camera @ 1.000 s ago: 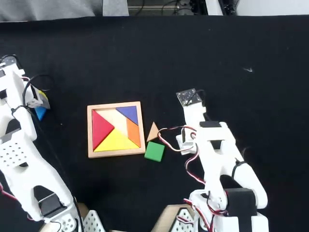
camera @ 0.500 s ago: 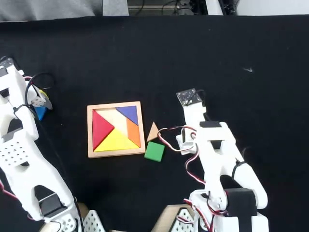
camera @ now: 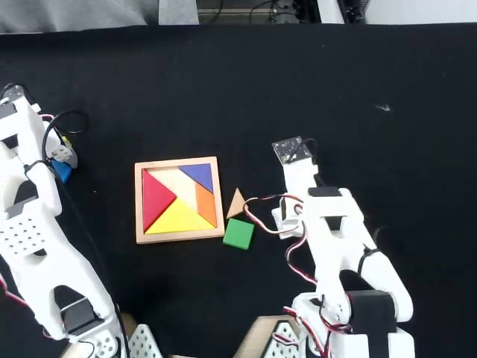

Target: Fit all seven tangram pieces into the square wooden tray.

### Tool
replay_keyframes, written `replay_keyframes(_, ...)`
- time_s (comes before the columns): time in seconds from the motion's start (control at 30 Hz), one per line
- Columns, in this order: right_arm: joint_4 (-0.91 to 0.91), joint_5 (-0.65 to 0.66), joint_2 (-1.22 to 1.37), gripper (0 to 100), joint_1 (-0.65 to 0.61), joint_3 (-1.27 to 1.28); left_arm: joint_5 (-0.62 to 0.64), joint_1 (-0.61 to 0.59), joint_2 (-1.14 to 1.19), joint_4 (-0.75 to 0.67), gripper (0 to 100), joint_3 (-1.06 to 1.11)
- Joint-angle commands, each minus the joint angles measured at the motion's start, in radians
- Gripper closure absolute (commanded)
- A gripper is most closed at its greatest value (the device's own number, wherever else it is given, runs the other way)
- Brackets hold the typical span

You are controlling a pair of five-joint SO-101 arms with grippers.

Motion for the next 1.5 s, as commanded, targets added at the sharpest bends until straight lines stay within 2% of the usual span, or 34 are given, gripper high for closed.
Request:
replay_keyframes(0.0, 0.06, 0.0, 0.027, 98.7, -0.048, 0.087, -0.003, 0.005, -0.008, 0.026, 89, -0.019)
replay_keyframes(0.1, 0.06, 0.0, 0.027, 98.7, -0.048, 0.087, -0.003, 0.005, -0.008, 0.026, 86, -0.019)
replay_keyframes(0.33, 0.06, 0.0, 0.027, 98.7, -0.048, 0.087, -0.098, 0.025, -0.043, 0.055, 95, -0.074)
replay_keyframes(0.5, 0.06, 0.0, 0.027, 98.7, -0.048, 0.087, -0.207, 0.065, -0.098, 0.092, 95, -0.099)
replay_keyframes(0.77, 0.06, 0.0, 0.027, 98.7, -0.048, 0.087, -0.592, 0.188, -0.282, 0.27, 95, -0.111)
replay_keyframes(0.97, 0.06, 0.0, 0.027, 98.7, -0.048, 0.087, -1.002, 0.363, -0.333, 0.408, 95, -0.108)
replay_keyframes(1.07, 0.06, 0.0, 0.027, 98.7, -0.048, 0.087, -1.134, 0.463, -0.333, 0.422, 95, -0.102)
replay_keyframes(1.2, 0.06, 0.0, 0.027, 98.7, -0.048, 0.087, -1.162, 0.573, -0.331, 0.413, 95, -0.102)
replay_keyframes(1.3, 0.06, 0.0, 0.027, 98.7, -0.048, 0.087, -1.157, 0.604, -0.331, 0.373, 95, -0.087)
replay_keyframes(1.37, 0.06, 0.0, 0.027, 98.7, -0.048, 0.087, -1.155, 0.59, -0.344, 0.371, 95, -0.097)
replay_keyframes(1.47, 0.06, 0.0, 0.027, 98.7, -0.048, 0.087, -1.151, 0.478, -0.385, 0.43, 95, -0.183)
